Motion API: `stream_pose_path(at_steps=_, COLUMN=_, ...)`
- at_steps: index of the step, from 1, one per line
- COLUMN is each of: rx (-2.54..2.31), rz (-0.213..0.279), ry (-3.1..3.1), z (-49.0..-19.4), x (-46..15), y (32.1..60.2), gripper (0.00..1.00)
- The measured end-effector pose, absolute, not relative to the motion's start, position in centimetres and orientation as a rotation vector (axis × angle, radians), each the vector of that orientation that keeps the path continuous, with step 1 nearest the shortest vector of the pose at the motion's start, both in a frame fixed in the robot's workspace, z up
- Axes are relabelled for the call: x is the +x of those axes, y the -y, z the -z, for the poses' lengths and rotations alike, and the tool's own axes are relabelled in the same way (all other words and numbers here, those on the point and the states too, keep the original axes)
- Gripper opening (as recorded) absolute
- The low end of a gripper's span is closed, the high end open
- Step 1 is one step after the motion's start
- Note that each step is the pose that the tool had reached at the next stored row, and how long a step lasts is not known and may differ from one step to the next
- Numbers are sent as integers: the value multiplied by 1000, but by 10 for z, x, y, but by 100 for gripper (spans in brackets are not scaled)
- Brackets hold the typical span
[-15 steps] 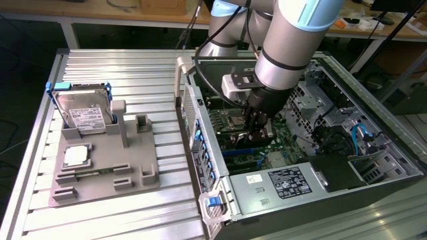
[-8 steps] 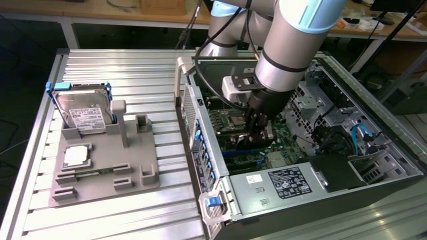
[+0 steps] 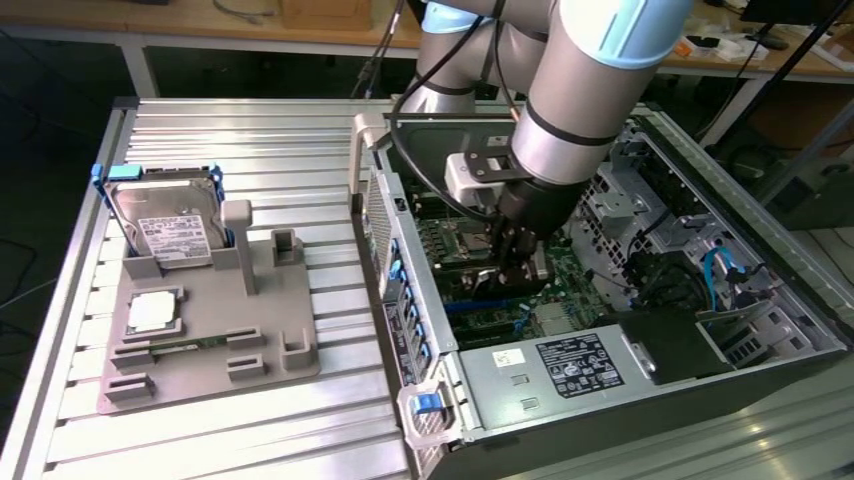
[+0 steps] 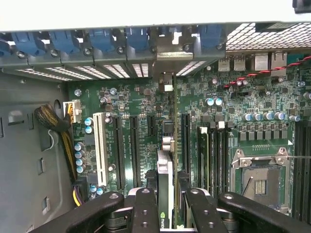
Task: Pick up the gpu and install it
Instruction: 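Insert the gpu into the slot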
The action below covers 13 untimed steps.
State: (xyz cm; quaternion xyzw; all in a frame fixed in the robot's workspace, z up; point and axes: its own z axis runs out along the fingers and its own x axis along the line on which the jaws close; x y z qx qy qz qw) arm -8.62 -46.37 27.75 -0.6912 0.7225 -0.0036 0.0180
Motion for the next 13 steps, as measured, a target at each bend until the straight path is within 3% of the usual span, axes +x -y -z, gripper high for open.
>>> stream_pose_path(at_steps=13, rx=-2147, rz=11, ry=-2244, z=-277, x=-93, y=466, gripper=27)
